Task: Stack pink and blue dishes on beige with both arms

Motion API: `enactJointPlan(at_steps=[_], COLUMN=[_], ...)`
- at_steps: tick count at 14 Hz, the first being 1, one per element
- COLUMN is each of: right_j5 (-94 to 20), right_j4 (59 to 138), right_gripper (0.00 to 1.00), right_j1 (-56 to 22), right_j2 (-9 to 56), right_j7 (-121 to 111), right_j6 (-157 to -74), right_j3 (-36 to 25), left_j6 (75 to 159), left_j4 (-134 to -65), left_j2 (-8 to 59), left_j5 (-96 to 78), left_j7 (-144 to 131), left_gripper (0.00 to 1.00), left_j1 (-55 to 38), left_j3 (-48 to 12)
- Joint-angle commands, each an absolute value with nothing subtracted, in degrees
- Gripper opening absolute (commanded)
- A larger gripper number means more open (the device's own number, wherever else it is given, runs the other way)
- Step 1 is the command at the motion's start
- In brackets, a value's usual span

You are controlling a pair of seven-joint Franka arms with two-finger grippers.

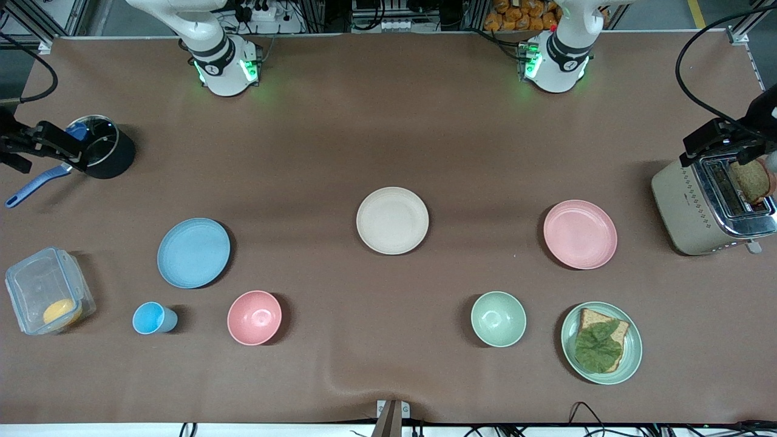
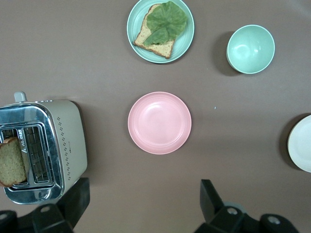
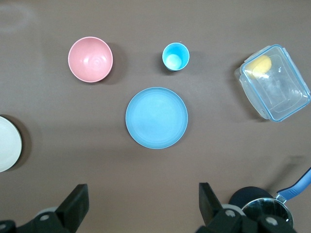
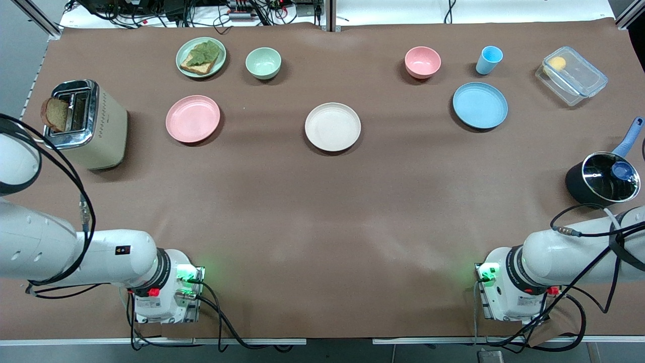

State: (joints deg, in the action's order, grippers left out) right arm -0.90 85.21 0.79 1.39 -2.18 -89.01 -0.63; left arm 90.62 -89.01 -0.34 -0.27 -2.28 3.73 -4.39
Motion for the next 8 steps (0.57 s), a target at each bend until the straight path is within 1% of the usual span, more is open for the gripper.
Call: enactJointPlan(at_steps=[1,5,8], right_j5=[-0.18,-0.18,-0.18], right_j4=[86.22,86.31,86.4], right_gripper=[1.0,1.0,1.0], right_j1=[1.85,1.85,1.85], right_j2=[0.44,0.44,0.44], right_j7=[-2.81,-2.81,-2.81], right_j6=[-88.95,-88.95,-88.86], right_j3=[0.44,0.44,0.44], left_j6=[89.56,89.65,91.13], left_j4=[-88.68,-88.68,-90.78], left_j2=[-0.35,1.66,6.66], left_j5=[-1.93,-1.4,-1.32], left_j7=[-0.97,-0.79,-0.88], left_gripper=[1.0,1.0,1.0], left_j1=[4.92,5.1,6.14], left_j3=[-4.92,-4.75,-4.48])
